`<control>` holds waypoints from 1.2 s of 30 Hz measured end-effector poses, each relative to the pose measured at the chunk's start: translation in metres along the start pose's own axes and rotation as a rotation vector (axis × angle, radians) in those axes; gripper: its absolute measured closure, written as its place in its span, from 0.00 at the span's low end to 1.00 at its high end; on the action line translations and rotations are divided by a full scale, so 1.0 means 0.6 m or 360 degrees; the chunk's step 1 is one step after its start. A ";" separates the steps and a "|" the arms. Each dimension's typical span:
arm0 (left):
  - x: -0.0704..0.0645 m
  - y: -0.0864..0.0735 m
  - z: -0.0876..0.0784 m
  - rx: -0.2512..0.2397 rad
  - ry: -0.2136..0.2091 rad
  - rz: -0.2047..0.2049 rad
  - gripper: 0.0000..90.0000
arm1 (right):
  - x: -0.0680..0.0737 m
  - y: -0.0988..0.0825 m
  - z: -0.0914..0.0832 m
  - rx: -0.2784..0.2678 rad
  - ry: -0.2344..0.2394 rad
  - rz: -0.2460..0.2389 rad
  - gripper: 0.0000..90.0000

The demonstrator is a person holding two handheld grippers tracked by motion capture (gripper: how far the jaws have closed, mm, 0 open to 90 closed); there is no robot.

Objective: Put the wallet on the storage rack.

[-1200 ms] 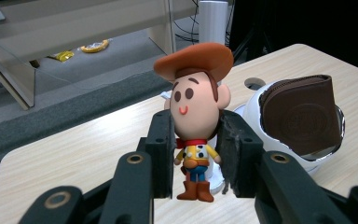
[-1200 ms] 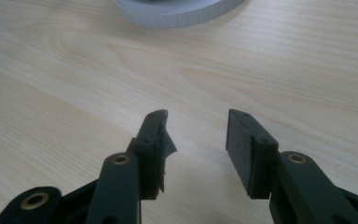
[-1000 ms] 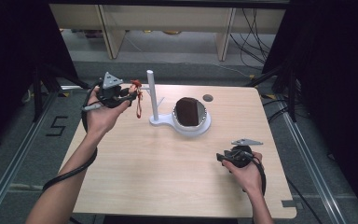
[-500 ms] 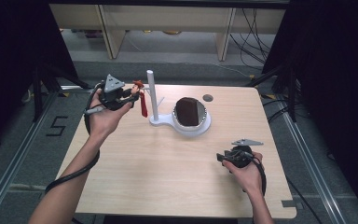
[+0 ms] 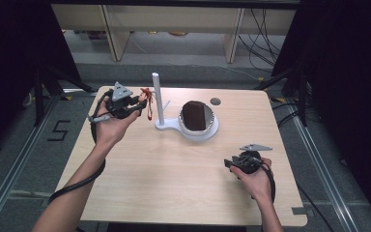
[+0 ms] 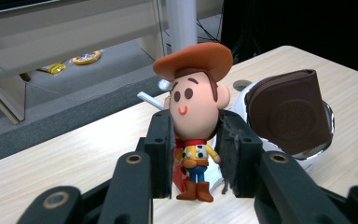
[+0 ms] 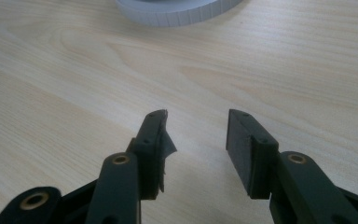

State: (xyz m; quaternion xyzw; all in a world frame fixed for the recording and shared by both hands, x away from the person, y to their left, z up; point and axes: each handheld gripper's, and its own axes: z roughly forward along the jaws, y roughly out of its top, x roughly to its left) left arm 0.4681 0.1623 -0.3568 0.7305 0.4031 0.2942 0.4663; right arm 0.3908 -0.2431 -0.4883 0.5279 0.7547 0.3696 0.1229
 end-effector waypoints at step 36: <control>-0.014 -0.049 0.027 0.0101 -0.0015 -0.0001 0.74 | -0.003 0.000 -0.004 -0.0020 -0.0016 -0.0046 0.65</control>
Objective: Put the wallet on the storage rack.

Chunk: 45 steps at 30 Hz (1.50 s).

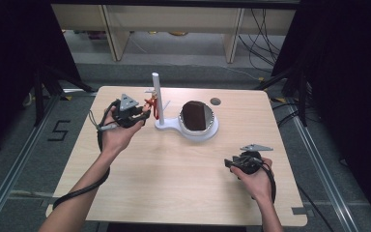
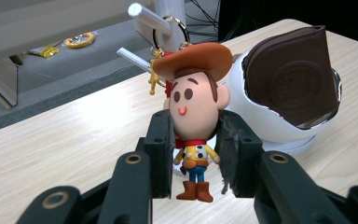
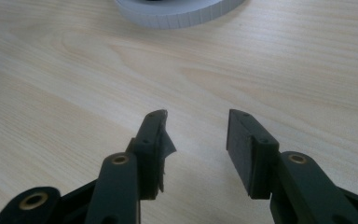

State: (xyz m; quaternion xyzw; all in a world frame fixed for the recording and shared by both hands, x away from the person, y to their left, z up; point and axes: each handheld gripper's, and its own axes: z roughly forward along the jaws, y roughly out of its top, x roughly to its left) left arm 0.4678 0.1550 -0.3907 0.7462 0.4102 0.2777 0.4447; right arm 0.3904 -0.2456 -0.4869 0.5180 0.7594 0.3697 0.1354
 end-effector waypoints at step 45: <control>-0.011 -0.043 0.054 0.0052 0.0023 -0.0040 0.68 | -0.002 -0.001 -0.003 -0.0022 0.0008 -0.0016 0.64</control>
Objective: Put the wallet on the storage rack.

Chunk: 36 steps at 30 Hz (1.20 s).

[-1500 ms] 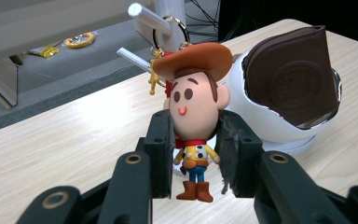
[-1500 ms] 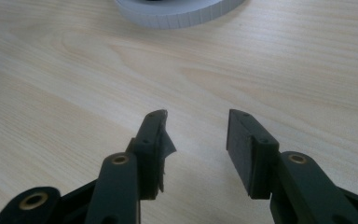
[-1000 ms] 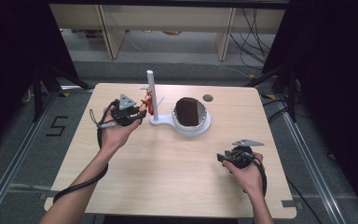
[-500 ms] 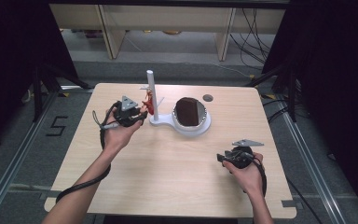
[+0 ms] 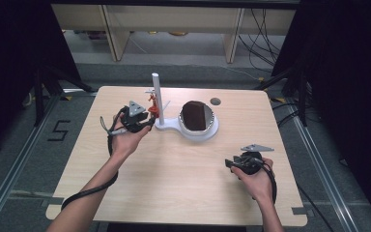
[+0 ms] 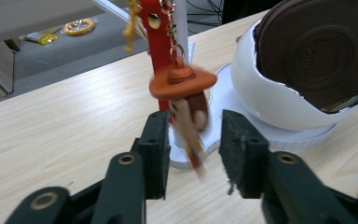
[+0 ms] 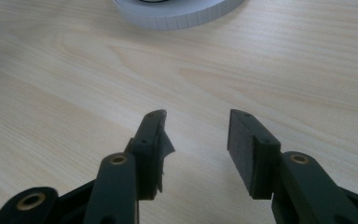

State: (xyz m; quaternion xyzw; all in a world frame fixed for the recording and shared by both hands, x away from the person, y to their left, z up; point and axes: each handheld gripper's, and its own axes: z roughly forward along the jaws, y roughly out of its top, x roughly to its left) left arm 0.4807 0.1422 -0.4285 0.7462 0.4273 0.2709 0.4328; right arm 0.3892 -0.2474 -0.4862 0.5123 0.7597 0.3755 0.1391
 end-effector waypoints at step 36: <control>0.038 -0.194 -0.145 -0.0119 0.0067 -0.0165 0.40 | 0.002 -0.005 0.002 -0.0034 -0.0021 0.0030 0.60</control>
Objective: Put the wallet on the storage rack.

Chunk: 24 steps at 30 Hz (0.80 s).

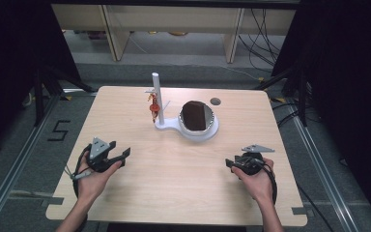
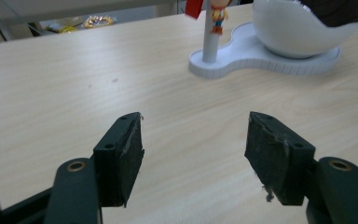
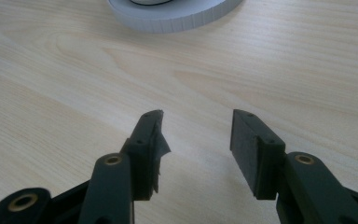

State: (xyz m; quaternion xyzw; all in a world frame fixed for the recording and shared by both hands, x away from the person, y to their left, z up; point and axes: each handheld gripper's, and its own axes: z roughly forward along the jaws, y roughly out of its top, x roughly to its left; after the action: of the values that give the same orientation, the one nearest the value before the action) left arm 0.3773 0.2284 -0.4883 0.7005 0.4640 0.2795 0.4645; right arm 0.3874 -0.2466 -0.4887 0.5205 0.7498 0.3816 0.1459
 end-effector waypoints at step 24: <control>0.004 -0.068 -0.012 -0.0060 0.0037 0.0011 0.38 | -0.007 -0.013 0.003 -0.0063 -0.0007 -0.0064 0.57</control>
State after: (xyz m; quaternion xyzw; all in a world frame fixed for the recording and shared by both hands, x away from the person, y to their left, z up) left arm 0.3561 0.2389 -0.5226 0.6900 0.4616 0.2979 0.4712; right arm 0.3851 -0.2508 -0.4963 0.5031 0.7521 0.3922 0.1654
